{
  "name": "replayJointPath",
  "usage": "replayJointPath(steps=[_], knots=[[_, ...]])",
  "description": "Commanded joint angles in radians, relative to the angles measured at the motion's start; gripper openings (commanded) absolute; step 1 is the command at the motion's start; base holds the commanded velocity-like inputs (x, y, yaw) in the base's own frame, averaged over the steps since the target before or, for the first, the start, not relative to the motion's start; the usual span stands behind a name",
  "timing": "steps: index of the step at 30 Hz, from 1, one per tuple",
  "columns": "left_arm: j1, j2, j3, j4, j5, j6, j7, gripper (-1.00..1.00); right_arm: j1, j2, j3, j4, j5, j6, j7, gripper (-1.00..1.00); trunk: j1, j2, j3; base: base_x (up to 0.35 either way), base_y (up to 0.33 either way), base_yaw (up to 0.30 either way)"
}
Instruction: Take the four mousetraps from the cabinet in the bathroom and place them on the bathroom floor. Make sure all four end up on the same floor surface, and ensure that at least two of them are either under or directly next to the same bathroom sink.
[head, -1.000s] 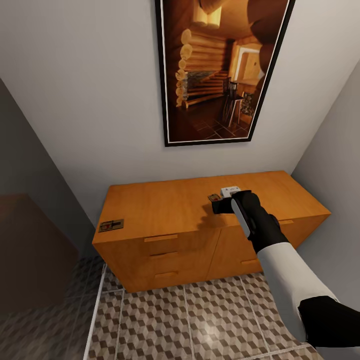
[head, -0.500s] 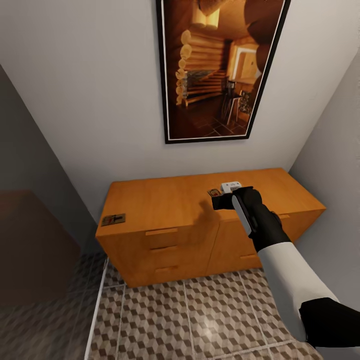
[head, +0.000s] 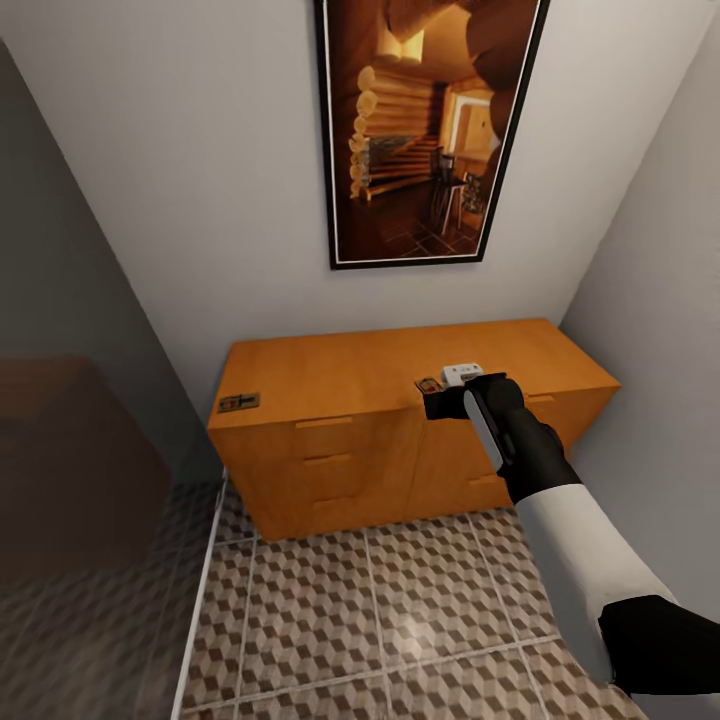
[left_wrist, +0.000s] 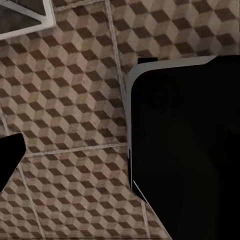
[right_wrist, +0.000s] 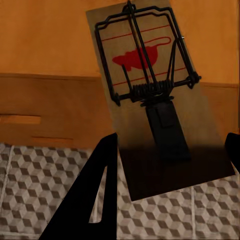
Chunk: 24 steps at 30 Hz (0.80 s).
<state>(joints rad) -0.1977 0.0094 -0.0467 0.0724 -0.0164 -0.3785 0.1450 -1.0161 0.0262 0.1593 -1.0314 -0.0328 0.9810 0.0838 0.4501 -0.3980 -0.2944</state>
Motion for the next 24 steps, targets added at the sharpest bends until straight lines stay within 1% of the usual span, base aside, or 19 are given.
replayJointPath(steps=[1,24], knots=[[-0.002,0.000,-0.005,0.004,-0.002,-0.007,0.005,1.00,-0.001,0.000,0.001,0.000,-0.004,0.004,-0.001,-1.00,0.000,-0.002,-0.002,-0.337,-0.097,0.000],[0.000,0.000,-0.004,0.004,-0.002,-0.007,0.005,1.00,-0.001,-0.002,0.005,0.011,-0.004,-0.001,-0.001,-1.00,0.000,-0.002,-0.002,-0.332,-0.116,0.000]])
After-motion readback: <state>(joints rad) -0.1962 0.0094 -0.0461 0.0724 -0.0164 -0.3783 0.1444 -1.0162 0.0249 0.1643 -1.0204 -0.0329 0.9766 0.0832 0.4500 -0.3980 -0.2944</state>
